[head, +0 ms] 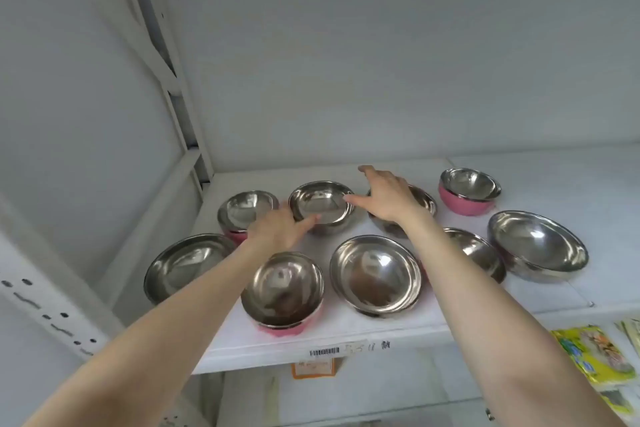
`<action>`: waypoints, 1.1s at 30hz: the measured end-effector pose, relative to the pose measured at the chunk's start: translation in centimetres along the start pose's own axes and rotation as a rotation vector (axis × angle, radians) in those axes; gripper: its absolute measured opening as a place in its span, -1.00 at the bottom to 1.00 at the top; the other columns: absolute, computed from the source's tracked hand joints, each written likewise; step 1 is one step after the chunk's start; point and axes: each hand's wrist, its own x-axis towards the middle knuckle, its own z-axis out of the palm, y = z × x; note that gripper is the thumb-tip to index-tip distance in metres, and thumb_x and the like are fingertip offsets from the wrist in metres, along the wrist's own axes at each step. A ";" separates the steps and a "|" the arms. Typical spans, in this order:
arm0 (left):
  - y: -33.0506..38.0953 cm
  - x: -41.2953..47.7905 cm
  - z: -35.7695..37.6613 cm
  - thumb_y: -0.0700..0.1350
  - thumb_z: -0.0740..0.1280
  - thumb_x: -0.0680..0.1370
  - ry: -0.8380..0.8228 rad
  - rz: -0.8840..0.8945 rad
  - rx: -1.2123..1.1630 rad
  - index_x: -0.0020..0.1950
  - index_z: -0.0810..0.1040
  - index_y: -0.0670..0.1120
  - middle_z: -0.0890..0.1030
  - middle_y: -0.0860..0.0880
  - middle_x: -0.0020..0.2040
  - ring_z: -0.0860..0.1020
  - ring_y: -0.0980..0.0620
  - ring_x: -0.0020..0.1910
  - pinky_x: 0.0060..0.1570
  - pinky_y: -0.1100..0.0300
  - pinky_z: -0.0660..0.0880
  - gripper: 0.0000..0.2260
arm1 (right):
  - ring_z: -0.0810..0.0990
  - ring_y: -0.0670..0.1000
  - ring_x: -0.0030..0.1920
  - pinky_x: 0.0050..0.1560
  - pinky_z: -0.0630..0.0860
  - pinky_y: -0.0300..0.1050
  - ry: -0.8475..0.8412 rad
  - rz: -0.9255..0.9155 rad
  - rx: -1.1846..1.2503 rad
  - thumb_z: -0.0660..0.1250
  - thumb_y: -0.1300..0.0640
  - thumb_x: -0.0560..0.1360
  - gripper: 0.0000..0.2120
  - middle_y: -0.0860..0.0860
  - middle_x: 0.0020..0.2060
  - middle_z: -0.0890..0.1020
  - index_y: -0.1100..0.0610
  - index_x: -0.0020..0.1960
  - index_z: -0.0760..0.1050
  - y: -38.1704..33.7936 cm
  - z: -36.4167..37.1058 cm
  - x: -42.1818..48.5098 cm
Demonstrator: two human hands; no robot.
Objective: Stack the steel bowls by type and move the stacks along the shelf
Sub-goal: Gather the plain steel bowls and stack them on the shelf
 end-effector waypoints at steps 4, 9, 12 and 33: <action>-0.7 1.6 0.6 0.45 0.16 0.44 -0.051 -0.061 -0.175 0.32 0.38 -0.24 0.59 -0.23 0.18 0.56 -0.22 0.12 0.14 -0.07 0.49 -0.19 | 0.42 0.16 0.37 0.33 0.30 0.10 -0.108 0.028 0.034 0.28 -0.34 0.42 -0.20 0.11 0.40 0.46 0.07 0.49 0.19 0.5 0.9 2.9; -0.7 3.1 1.9 0.34 0.28 0.46 -0.140 -0.090 -0.643 0.03 0.46 -0.06 0.63 -0.13 0.01 0.65 -0.07 -0.11 -0.14 0.03 0.62 -0.53 | 0.43 0.17 0.36 0.34 0.31 0.08 -0.253 0.068 0.080 0.26 -0.36 0.42 -0.19 0.10 0.39 0.47 0.05 0.50 0.18 1.4 3.1 6.0; -0.8 3.7 2.7 0.30 0.36 0.44 -0.210 -0.148 -0.869 -0.06 0.49 0.01 0.66 -0.11 -0.06 0.68 -0.07 -0.11 -0.12 0.06 0.63 -0.63 | 0.43 0.17 0.36 0.30 0.36 0.04 -0.328 0.078 0.071 0.27 -0.32 0.44 -0.24 0.11 0.38 0.47 0.11 0.48 0.25 1.6 4.3 7.4; 0.2 5.1 2.1 0.17 0.47 0.39 -0.231 -0.097 -1.227 0.28 0.32 0.07 0.58 -0.06 -0.09 0.61 -0.05 -0.19 -0.26 0.14 0.45 -0.44 | 0.59 -0.05 0.04 -0.01 0.49 -0.16 -0.285 0.055 0.657 0.33 -0.18 0.47 -0.62 -0.06 0.04 0.62 0.04 0.16 0.53 1.1 2.0 6.8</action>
